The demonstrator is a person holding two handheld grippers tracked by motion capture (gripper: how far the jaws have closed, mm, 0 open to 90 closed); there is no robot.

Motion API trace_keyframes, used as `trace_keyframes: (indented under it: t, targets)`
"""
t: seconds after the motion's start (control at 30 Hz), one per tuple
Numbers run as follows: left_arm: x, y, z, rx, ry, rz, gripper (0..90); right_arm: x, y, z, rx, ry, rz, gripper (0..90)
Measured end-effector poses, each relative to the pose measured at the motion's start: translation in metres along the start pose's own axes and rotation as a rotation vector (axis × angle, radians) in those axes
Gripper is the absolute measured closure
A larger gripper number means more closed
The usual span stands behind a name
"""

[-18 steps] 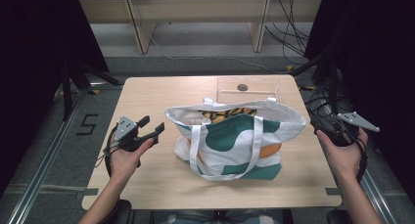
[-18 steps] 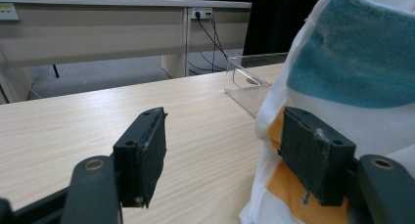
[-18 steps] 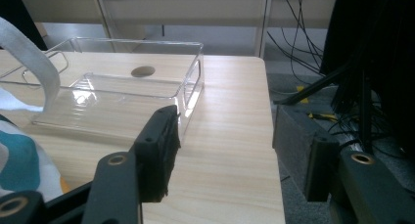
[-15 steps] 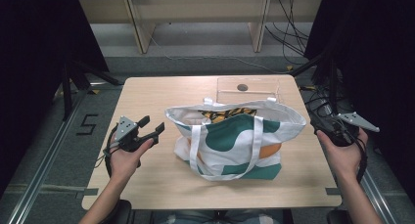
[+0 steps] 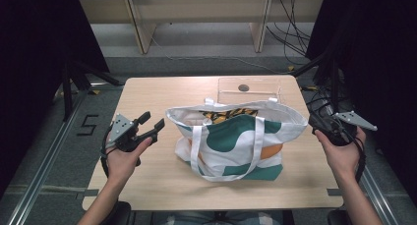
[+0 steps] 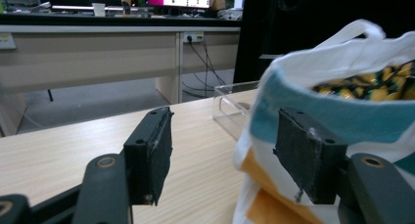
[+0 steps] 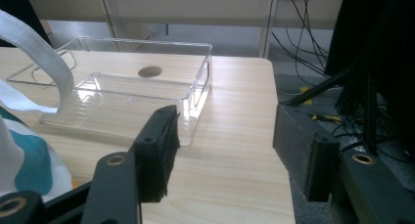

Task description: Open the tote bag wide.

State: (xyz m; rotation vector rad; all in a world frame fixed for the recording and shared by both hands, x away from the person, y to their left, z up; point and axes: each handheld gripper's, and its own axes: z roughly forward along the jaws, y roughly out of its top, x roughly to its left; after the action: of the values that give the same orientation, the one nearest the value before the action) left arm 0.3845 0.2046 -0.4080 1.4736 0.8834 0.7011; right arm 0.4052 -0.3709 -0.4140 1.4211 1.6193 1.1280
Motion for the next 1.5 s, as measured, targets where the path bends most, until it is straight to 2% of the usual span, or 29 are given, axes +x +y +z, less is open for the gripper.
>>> trace_keyframes:
  t: [0.07, 0.1, 0.13, 0.17, 0.2, 0.23, 0.27, 0.3, 0.4, 0.43, 0.5, 0.53, 0.57, 0.63, 0.77, 0.83, 0.9, 0.97, 1.03, 1.07, 1.13, 1.23, 1.3, 1.5]
  targets:
    - [-0.003, 0.006, 0.0, -0.02, -0.012, 0.009, 39.2, -0.001, 0.0, 0.0, 0.001, 0.004, -0.002, 43.2]
    - [-0.005, 0.008, -0.001, -0.031, -0.016, 0.009, 39.3, 0.0, 0.0, 0.0, 0.005, -0.002, 0.018, 43.2]
    - [-0.007, 0.01, -0.001, -0.042, -0.023, 0.015, 39.4, -0.003, 0.0, 0.001, -0.005, 0.005, -0.011, 43.2]
    - [-0.009, 0.012, -0.002, -0.049, -0.031, 0.014, 40.1, -0.002, -0.001, 0.002, -0.021, 0.001, 0.001, 43.2]
    - [-0.012, 0.013, -0.002, -0.053, -0.039, 0.016, 40.4, -0.001, -0.001, 0.001, -0.014, -0.009, 0.023, 43.2]
    - [-0.015, 0.014, -0.002, -0.055, -0.047, 0.02, 40.6, -0.002, -0.001, 0.001, -0.019, -0.01, 0.017, 43.2]
    - [-0.017, 0.016, -0.002, -0.052, -0.055, 0.027, 41.0, -0.002, 0.0, 0.0, 0.001, -0.004, 0.011, 43.1]
    - [-0.02, 0.017, -0.002, -0.051, -0.065, 0.04, 41.7, -0.002, 0.0, 0.0, 0.004, -0.004, 0.022, 43.1]
    - [-0.029, 0.023, -0.001, -0.058, -0.093, 0.054, 43.0, -0.003, 0.0, 0.001, -0.002, 0.004, 0.001, 43.1]
    - [-0.035, 0.026, -0.001, -0.059, -0.118, 0.066, 44.1, 0.0, -0.001, 0.001, -0.011, -0.011, 0.031, 43.0]
    - [-0.039, 0.028, 0.0, -0.06, -0.13, 0.067, 44.3, 0.0, -0.001, 0.0, 0.0, 0.0, 0.025, 43.0]
    - [-0.042, 0.029, 0.001, -0.056, -0.141, 0.077, 45.2, -0.001, 0.0, 0.0, 0.009, -0.004, 0.015, 43.0]
    - [-0.045, 0.03, 0.003, -0.053, -0.153, 0.08, 45.4, 0.001, -0.001, 0.002, -0.013, -0.013, 0.022, 43.0]
    - [-0.052, 0.032, 0.008, -0.043, -0.179, 0.089, 45.3, 0.0, -0.001, 0.002, 0.005, 0.004, 0.007, 42.9]
    - [-0.067, 0.036, 0.018, -0.026, -0.22, 0.108, 45.3, 0.0, -0.001, 0.003, 0.005, -0.001, -0.001, 42.9]
    - [-0.074, 0.038, 0.023, -0.017, -0.243, 0.12, 45.4, 0.0, -0.002, 0.003, -0.012, -0.002, 0.002, 42.9]
    - [-0.081, 0.04, 0.027, -0.011, -0.266, 0.131, 45.4, 0.0, -0.002, 0.002, 0.011, 0.004, -0.001, 42.8]
    - [-0.087, 0.043, 0.032, -0.002, -0.289, 0.144, 45.4, 0.0, -0.002, 0.002, 0.01, 0.001, -0.003, 42.8]
    - [-0.094, 0.045, 0.036, -0.002, -0.304, 0.147, 45.7, 0.001, -0.002, 0.002, 0.017, 0.002, 0.014, 42.7]
    - [-0.097, 0.047, 0.039, -0.004, -0.314, 0.152, 45.8, 0.002, -0.003, 0.003, -0.001, -0.008, 0.027, 42.8]
    - [-0.103, 0.05, 0.043, 0.007, -0.333, 0.161, 45.8, 0.001, -0.003, 0.003, 0.015, 0.001, 0.014, 42.6]
    - [-0.111, 0.052, 0.051, 0.02, -0.356, 0.176, 45.9, 0.002, -0.004, 0.004, 0.001, -0.004, 0.017, 42.6]
    - [-0.116, 0.054, 0.057, 0.033, -0.369, 0.186, 46.0, 0.001, -0.003, 0.003, 0.018, 0.005, 0.008, 42.6]
    - [-0.126, 0.054, 0.069, 0.07, -0.39, 0.204, 46.1, 0.001, -0.004, 0.003, 0.022, 0.009, 0.013, 42.5]
